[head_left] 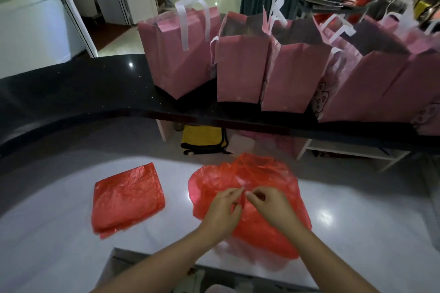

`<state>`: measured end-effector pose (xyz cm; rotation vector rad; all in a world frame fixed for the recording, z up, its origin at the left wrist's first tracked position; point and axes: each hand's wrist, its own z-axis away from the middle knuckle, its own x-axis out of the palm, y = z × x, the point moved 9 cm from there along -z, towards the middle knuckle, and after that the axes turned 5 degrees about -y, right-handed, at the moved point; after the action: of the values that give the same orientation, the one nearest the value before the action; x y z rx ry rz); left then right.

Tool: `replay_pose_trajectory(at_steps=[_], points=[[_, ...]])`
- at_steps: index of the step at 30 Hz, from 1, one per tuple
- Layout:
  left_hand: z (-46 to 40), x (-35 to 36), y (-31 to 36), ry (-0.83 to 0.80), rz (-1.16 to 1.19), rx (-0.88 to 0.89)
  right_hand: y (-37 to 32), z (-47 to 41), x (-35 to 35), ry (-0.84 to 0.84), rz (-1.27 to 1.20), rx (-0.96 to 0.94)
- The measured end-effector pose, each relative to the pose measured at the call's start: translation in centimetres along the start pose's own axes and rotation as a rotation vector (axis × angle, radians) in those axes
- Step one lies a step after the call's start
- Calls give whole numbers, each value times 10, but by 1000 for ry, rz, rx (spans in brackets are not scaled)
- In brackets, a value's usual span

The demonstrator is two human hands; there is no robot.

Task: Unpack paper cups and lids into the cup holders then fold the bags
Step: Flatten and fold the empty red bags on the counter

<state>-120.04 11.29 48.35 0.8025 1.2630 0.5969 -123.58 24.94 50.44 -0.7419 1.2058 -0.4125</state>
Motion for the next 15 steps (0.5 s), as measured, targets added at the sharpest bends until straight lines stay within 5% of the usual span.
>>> replay_pose_trajectory(at_steps=[3,7,12,15], points=[[8,13,-7,-54,86,-33,13,22,25,-135,-167,39],[15,18,-5,-134,167,-44,32,34,35,-58,-279,138],[9,-64,-11,296,-89,110,52,35,16,25,-237,209],[-3,-87,-90,293,-5,-222,62,40,4,50,-222,213]])
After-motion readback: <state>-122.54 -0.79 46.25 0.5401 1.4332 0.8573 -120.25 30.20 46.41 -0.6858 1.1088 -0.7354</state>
